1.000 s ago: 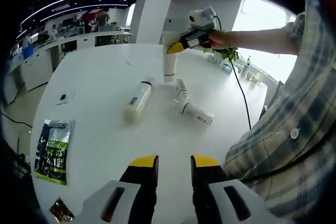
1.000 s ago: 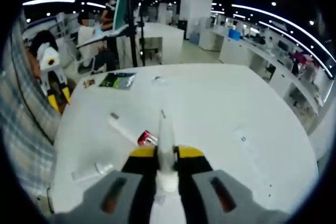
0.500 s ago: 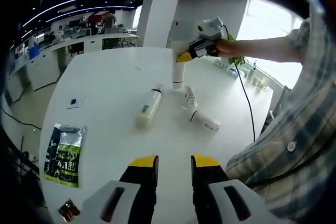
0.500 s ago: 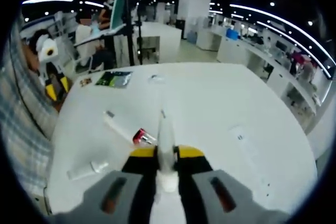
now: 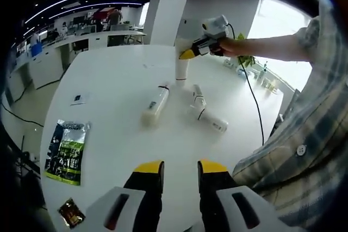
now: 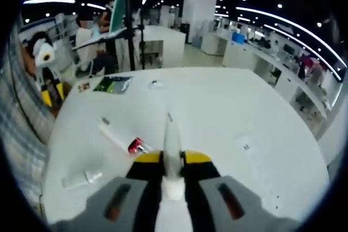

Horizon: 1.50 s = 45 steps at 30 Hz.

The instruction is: Arrange the skincare products in the storage area until every visible bottle or jar stands upright without overlapping.

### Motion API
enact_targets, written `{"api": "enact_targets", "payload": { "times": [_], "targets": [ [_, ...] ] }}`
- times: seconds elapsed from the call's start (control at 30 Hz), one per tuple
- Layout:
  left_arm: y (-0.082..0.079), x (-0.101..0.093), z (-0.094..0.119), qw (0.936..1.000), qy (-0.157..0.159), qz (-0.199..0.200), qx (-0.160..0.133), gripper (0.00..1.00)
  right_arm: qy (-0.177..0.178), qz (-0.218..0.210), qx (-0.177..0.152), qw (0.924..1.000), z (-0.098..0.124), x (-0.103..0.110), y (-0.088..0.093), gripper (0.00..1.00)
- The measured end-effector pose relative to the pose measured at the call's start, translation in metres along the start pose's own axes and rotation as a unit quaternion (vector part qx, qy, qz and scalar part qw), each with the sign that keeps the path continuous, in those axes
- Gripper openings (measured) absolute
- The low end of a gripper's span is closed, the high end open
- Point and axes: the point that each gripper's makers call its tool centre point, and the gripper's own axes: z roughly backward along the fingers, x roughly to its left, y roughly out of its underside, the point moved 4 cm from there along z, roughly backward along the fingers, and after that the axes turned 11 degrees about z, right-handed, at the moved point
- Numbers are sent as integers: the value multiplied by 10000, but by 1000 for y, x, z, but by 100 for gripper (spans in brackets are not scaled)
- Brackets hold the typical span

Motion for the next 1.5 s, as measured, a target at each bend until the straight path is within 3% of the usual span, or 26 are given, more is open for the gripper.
{"api": "enact_targets", "payload": {
  "times": [0.3, 0.53, 0.93, 1.1, 1.3, 1.5],
  "targets": [
    [-3, 1, 1, 10000, 13, 85, 16, 25, -5, 231, -158, 9996, -1, -5, 0, 12],
    [-5, 1, 0, 10000, 16, 94, 26, 25, -208, 290, -391, 9986, -2, -3, -1, 12],
    [-13, 7, 2, 9999, 4, 84, -67, 25, -307, 316, -340, 9985, -2, -4, 0, 13],
    [-6, 5, 1, 9998, 11, 192, -57, 25, -348, 504, -323, 9976, -1, 1, 1, 13],
    [4, -1, 0, 9998, 70, 182, 64, 25, -281, 206, -353, 9988, 5, -2, 6, 13],
    [2, -2, 1, 9998, 56, 159, 66, 25, -339, 104, -506, 9981, 6, 4, 5, 12]
  ]
}}
